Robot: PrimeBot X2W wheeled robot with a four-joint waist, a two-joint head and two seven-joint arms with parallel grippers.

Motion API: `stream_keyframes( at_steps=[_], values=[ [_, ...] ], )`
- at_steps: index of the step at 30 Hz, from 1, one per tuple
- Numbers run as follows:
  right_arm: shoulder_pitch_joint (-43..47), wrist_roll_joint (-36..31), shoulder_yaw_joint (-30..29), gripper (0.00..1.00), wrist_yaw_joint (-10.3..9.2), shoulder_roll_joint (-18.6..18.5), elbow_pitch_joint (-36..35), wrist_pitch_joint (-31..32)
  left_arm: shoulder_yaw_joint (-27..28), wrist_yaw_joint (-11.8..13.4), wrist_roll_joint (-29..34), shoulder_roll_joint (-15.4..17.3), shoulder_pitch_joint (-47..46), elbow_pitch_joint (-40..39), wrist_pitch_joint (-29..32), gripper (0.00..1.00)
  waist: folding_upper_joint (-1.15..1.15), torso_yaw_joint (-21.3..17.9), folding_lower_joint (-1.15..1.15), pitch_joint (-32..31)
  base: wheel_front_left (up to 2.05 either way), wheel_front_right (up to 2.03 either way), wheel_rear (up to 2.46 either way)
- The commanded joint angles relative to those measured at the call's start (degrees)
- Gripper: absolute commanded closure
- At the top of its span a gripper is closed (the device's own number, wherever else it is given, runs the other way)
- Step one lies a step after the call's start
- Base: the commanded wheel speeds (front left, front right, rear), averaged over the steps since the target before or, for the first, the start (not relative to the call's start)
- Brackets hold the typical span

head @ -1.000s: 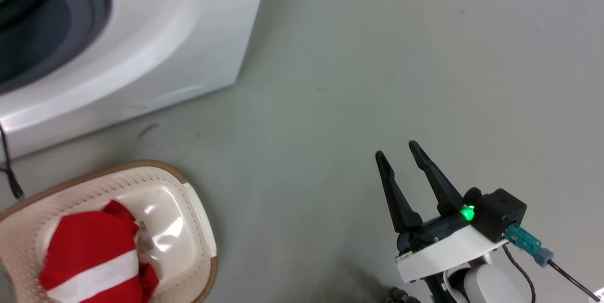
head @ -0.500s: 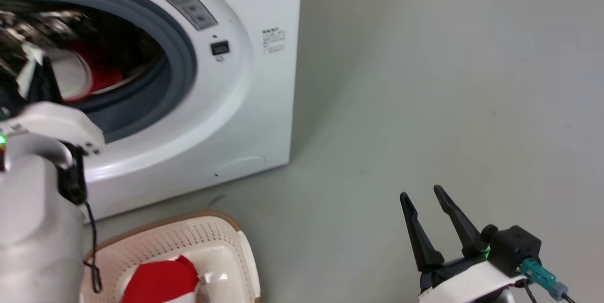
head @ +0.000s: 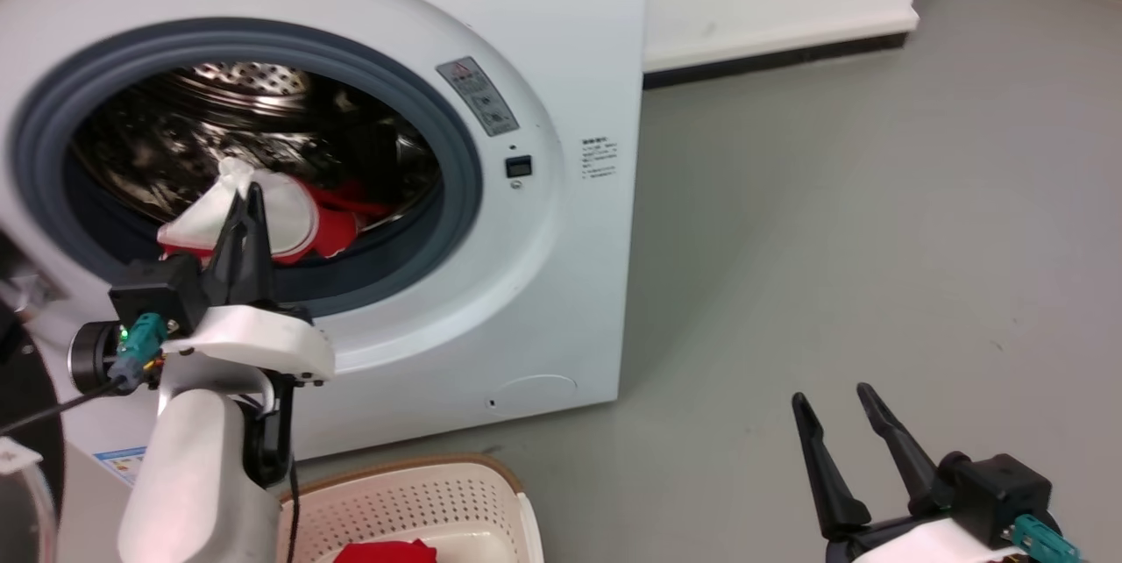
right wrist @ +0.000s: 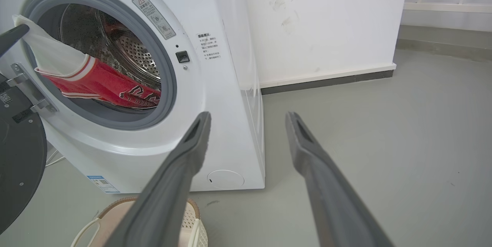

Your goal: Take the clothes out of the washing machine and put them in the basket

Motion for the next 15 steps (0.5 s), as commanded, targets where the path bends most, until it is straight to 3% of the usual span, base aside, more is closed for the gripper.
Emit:
stream_keyframes(
  at_steps=[1,15],
  values=[
    [1.19,-0.36,-0.72,0.00,-0.02,-0.04,-0.86,0.39,-0.72,-0.26,0.51,-0.70,1.41,-3.17,-0.15,1.00,0.00,2.39,0.02,-2.16,0.00,0.00,0.00],
    [3.58,-0.13,-2.01,0.00,-0.02,-0.03,-3.10,1.84,-6.84,0.42,2.36,-3.30,4.93,-34.08,5.92,1.00,0.00,6.81,0.02,-5.25,0.00,0.00,0.00]
  ],
)
